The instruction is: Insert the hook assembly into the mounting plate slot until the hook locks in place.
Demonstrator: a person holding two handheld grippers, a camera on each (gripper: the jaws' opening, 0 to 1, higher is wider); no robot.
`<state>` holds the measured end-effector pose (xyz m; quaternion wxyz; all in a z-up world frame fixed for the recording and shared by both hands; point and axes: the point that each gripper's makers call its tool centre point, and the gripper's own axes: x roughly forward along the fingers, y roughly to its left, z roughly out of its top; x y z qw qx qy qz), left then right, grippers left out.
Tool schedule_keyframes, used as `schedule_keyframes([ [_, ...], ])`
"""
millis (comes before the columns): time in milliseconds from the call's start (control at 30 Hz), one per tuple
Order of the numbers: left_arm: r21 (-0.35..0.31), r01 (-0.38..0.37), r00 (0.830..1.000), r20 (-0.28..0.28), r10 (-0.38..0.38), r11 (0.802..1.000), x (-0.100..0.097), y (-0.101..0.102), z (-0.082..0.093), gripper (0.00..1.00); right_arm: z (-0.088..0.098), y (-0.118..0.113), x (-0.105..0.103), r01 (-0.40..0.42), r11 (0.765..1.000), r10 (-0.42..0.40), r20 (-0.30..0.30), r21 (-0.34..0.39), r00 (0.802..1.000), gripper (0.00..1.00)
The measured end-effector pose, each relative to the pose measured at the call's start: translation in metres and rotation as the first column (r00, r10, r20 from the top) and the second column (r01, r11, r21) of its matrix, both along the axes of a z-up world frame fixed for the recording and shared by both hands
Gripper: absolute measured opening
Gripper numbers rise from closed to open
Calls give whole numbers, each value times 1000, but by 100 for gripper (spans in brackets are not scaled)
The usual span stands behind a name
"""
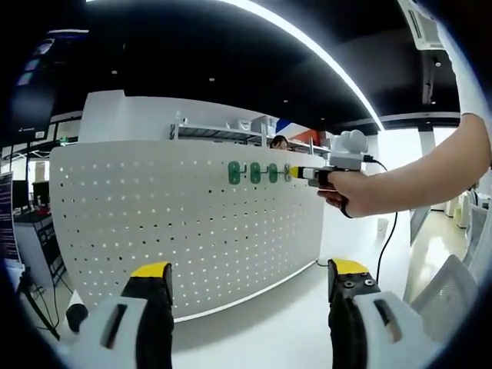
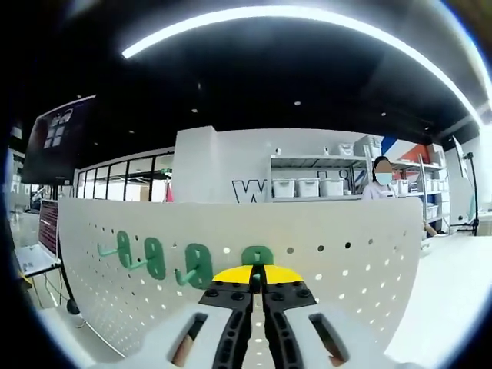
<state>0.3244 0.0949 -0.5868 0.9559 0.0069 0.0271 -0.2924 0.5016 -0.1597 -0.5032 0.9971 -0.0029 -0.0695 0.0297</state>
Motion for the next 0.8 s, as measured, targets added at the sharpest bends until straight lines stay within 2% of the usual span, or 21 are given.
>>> schedule_keyframes([
  [300,-6,-4,1000,-2,4,1000,0,1,-1,85,0,-1,-1,-12,1000,12,-3,-15,1000,2],
  [400,-9,-4,1000,-1,4,1000,0,1,-2,85,0,1,-2,-26,999,26,-8,-45,1000,3],
  [633,-11,-2,1000,-1,2,1000,3,-1,-2,85,-6,3,-7,-99,995,99,-26,-33,995,17],
  [800,-14,2,1000,6,-2,1000,7,-3,0,86,-12,7,-16,-154,987,152,-34,-55,988,24],
])
